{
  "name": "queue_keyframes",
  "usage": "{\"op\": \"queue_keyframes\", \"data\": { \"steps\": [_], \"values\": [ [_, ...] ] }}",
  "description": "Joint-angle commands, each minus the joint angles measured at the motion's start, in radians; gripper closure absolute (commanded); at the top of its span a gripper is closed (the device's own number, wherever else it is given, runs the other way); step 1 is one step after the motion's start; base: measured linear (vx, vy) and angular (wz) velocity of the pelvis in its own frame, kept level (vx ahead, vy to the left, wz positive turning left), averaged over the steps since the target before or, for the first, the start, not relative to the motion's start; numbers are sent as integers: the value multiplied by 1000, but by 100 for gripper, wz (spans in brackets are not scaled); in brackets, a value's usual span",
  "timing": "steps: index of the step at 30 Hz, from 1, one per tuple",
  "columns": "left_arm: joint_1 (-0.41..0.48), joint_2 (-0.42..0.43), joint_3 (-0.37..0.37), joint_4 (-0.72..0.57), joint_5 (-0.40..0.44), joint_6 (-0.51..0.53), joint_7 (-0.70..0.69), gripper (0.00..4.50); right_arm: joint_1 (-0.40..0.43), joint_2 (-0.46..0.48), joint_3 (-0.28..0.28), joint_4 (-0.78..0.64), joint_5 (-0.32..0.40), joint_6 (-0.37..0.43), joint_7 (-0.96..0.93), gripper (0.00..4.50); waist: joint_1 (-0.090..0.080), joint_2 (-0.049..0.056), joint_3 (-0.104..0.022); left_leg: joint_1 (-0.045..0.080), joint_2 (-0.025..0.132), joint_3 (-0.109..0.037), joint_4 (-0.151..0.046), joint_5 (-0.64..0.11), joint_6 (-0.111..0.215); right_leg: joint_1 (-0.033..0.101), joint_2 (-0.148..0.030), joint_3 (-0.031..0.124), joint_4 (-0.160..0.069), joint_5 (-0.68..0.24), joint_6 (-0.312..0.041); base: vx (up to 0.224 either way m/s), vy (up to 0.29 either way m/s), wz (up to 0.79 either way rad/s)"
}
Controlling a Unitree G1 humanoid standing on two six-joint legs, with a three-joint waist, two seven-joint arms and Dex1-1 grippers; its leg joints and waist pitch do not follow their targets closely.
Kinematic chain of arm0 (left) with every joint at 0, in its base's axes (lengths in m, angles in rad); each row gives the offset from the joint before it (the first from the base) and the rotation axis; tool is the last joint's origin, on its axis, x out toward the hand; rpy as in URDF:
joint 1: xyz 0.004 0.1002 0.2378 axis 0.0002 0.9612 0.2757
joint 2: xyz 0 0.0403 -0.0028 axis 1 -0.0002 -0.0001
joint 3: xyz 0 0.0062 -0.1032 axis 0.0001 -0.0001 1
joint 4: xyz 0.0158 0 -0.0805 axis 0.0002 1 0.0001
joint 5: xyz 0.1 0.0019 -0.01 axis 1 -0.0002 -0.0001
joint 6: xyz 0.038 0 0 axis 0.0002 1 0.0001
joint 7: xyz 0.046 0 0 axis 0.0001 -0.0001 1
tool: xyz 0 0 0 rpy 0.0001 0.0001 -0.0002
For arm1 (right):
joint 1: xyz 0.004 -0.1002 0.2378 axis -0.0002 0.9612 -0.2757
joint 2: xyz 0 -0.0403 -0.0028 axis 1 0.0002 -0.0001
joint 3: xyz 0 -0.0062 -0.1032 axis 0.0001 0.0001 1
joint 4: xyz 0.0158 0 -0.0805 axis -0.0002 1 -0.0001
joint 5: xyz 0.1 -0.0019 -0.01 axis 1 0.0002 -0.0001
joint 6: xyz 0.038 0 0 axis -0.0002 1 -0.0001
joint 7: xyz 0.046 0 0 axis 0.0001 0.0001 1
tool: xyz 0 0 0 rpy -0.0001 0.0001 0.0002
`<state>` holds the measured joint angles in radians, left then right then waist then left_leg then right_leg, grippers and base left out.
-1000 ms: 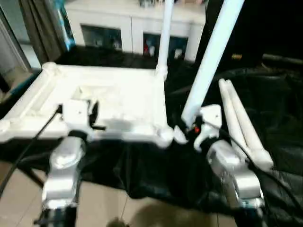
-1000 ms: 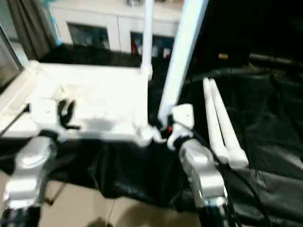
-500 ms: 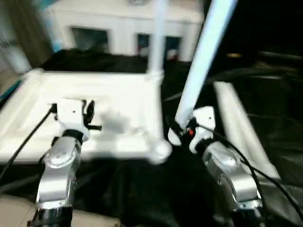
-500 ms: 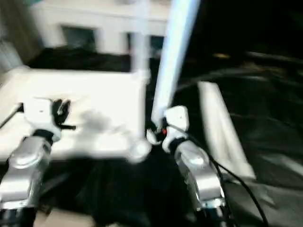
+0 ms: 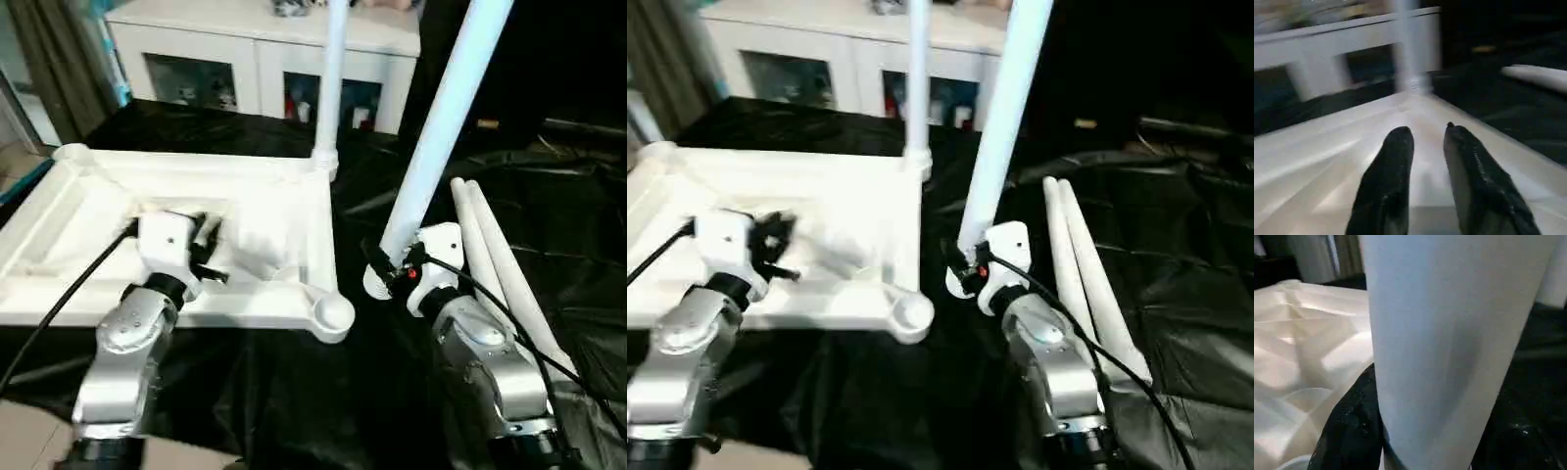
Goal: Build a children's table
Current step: Move to table
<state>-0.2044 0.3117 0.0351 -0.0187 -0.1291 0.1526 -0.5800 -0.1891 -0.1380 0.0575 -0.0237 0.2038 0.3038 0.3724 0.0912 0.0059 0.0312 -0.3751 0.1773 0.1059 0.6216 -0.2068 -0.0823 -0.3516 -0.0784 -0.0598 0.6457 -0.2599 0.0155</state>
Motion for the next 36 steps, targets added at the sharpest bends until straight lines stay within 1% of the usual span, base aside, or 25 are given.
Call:
{"op": "queue_keyframes", "data": {
  "steps": [1, 2, 3, 4, 5, 6, 7, 8, 9, 10, 11, 12, 13, 14, 15, 16, 17, 18, 20, 22, 23, 25, 27, 33, 36],
  "values": [
    [-44, 45, -54, 30, -25, -17, -154, 296, -13, -29, -20, -27, 17, 7, 31, 262, -4, 12, -28, 24, 35, 8, -112, -325, -35, 25, -55, 45, -90, -142, -170, -75, 0, -2],
    [-49, 53, -60, 34, -27, -16, -173, 286, -15, -33, -20, -27, 18, 6, 35, 262, -5, 12, -26, 26, 37, 9, -115, -357, -44, 22, -56, 47, -92, -188, -163, -64, 1, -8],
    [-70, 87, -90, 54, -38, -6, -265, 286, -18, -52, -20, -31, 26, 7, 61, 262, -7, 8, -25, 23, 38, 10, -119, -371, -53, 26, -60, 51, -97, -240, -150, -64, 1, -8],
    [-78, 100, -103, 62, -40, 3, -299, 275, -19, -60, -19, -32, 28, 9, 72, 262, -6, 4, -29, 23, 35, 13, -118, -355, -50, 24, -61, 56, -99, -262, -140, 0, 0, 0],
    [-103, 138, -141, 85, -43, 29, -399, 267, -22, -85, -15, -37, 35, 14, 105, 262, -6, 4, -29, 21, 34, 15, -119, -336, -46, 25, -60, 58, -99, -256, -136, 0, 0, 0],
    [-118, 164, -171, 100, -34, 33, -461, 259, -21, -102, -10, -41, 38, 18, 127, 262, -4, 10, -34, 26, 34, 19, -116, -299, -40, 19, -58, 62, -97, -214, -139, 0, 0, 0],
    [-128, 181, -189, 113, -28, 31, -496, 259, -22, -112, -7, -41, 39, 21, 139, 262, -6, 6, -32, 26, 33, 21, -115, -285, -35, 18, -55, 63, -97, -196, -141, 0, 0, 0],
    [-141, 195, -210, 129, -18, 30, -531, 259, -21, -122, -4, -43, 41, 25, 152, 262, -7, 9, -35, 24, 32, 23, -113, -256, -30, 22, -54, 63, -91, -152, -153, 0, 0, 0],
    [-154, 205, -226, 147, -19, 33, -559, 259, -20, -128, -5, -44, 46, 31, 162, 262, -7, 9, -37, 22, 31, 26, -111, -226, -23, 26, -56, 63, -89, -122, -160, 0, 0, 0],
    [-178, 211, -247, 182, -5, 19, -588, 259, -18, -141, -2, -46, 44, 33, 176, 262, -7, 19, -40, 22, 31, 27, -109, -198, -21, 25, -55, 62, -85, -88, -173, 0, 0, 0],
    [-207, 220, -273, 224, 9, 3, -625, 259, -15, -154, 0, -48, 43, 36, 190, 262, -8, 14, -40, 25, 31, 30, -108, -193, -17, 22, -53, 62, -90, -78, -179, 0, 0, 0],
    [-220, 223, -286, 244, 15, -6, -642, 259, -13, -160, 1, -49, 43, 37, 196, 262, -6, 12, -45, 25, 29, 34, -102, -174, -12, 25, -50, 63, -84, -24, -191, 0, 0, 0],
    [-253, 229, -312, 292, 35, -25, -677, 259, -10, -171, 1, -50, 40, 35, 202, 262, -4, 20, -50, 20, 29, 33, -98, -116, -4, 30, -49, 62, -74, 67, -202, 0, 0, 0],
    [-269, 233, -324, 317, 45, -33, -695, 259, -8, -176, 1, -51, 40, 34, 204, 262, -5, 17, -51, 20, 27, 35, -96, -96, 3, 28, -46, 61, -75, 98, -202, 0, 0, 0],
    [-289, 232, -333, 348, 58, -41, -703, 259, -7, -177, -1, -53, 41, 35, 201, 262, -4, 19, -60, 17, 26, 35, -88, -41, 12, 32, -46, 60, -62, 193, -212, 0, 0, 0],
    [-306, 234, -340, 373, 65, -48, -712, 276, -9, -178, -2, -52, 43, 36, 201, 262, -4, 25, -62, 16, 25, 37, -82, -3, 25, 29, -44, 58, -56, 263, -224, 0, 0, 0],
    [-324, 234, -346, 406, 75, -57, -718, 276, -6, -178, -1, -56, 44, 37, 201, 262, -5, 21, -60, 13, 24, 37, -82, 5, 31, 30, -43, 57, -56, 282, -228, 0, 0, 0],
    [-349, 238, -356, 452, 87, -67, -735, 286, -3, -178, 1, -62, 45, 41, 201, 262, -5, 25, -59, 13, 24, 38, -81, -5, 34, 29, -43, 55, -57, 282, -236, 0, 0, 0],
    [-371, 249, -372, 495, 102, -84, -758, 307, 4, -177, 5, -70, 45, 47, 205, 262, -4, 21, -59, 14, 27, 37, -84, -34, 30, 33, -47, 56, -58, 253, -244, 0, 0, 0],
    [-376, 253, -376, 505, 106, -85, -762, 322, 7, -176, 7, -72, 44, 47, 206, 262, -5, 22, -55, 14, 31, 37, -88, -62, 24, 32, -49, 56, -61, 213, -245, 0, 0, 0],
    [-387, 261, -387, 531, 115, -92, -777, 333, 11, -175, 9, -74, 44, 47, 207, 262, -4, 27, -53, 16, 32, 37, -89, -84, 18, 29, -51, 57, -64, 181, -249, 0, 0, 0],
    [-391, 264, -390, 546, 121, -100, -778, 344, 13, -174, 8, -73, 43, 46, 206, 262, -4, 28, -50, 19, 36, 38, -94, -123, 4, 27, -51, 58, -69, 120, -250, 0, 0, 0],
    [-399, 262, -390, 576, 131, -120, -772, 363, 12, -174, 8, -70, 43, 45, 204, 262, -3, 27, -49, 19, 36, 38, -96, -138, -2, 27, -52, 58, -71, 99, -252, 0, 0, 0],
    [-433, 256, -382, 700, 162, -236, -743, 396, 4, -167, 14, -65, 41, 47, 201, 262, -1, 27, -49, 17, 35, 37, -95, -123, -1, 26, -53, 59, -71, 120, -247, 0, 0, 0],
    [-441, 257, -380, 722, 162, -245, -747, 420, 3, -166, 15, -67, 42, 48, 201, 262, 0, 26, -50, 17, 37, 37, -96, -122, -4, 27, -55, 59, -68, 133, -249, 0, 0, 0]
  ]
}}
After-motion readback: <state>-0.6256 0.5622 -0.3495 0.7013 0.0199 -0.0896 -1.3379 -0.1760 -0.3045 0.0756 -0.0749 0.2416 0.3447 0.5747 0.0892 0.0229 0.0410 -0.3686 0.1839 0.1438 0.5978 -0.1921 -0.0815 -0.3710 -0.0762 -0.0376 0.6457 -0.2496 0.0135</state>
